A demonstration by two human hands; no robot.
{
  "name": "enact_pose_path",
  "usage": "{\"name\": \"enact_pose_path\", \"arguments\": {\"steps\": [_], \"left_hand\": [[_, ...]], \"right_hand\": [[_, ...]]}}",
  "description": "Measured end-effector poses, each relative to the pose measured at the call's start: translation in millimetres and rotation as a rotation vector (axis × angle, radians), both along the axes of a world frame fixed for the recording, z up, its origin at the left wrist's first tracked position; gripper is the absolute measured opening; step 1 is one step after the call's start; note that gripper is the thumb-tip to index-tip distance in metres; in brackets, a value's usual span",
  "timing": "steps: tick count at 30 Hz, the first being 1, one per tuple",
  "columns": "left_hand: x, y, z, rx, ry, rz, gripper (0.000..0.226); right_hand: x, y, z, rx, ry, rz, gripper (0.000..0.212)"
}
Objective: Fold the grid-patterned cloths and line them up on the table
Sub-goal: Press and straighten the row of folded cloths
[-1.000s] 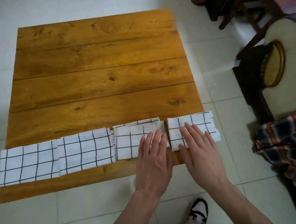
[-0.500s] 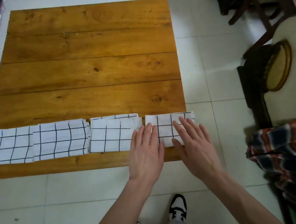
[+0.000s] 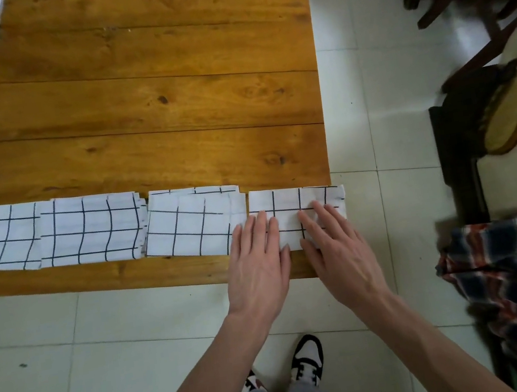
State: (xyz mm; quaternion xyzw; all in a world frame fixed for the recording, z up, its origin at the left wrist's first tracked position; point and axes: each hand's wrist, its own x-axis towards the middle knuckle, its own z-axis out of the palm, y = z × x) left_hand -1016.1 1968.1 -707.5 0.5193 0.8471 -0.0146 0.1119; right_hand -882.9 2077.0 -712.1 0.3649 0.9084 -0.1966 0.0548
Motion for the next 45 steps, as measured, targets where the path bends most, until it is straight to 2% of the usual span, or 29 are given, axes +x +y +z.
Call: {"name": "enact_pose_path", "arguments": {"steps": [24, 29, 35, 41, 45], "left_hand": [[-17, -3, -3, -0.011, -0.027, -0.009, 0.061], [-16, -4, -6, 0.008, -0.027, -0.009, 0.063], [-17, -5, -8, 0.019, -0.016, -0.011, 0.063], [-20, -4, -9, 0.075, -0.036, 0.0, 0.06], [-20, -2, -7, 0.077, -0.045, 0.009, 0.06]], "right_hand": [[-16, -8, -6, 0.047, 0.026, -0.023, 0.051], [-13, -11, 0, 0.066, 0.041, -0.171, 0.054], [-17, -14, -1, -0.139, 0.128, -0.327, 0.062], [-21, -11, -8, -0.148, 0.165, -0.328, 0.06], [-18, -10, -6, -0.045, 0.076, -0.261, 0.062]]}}
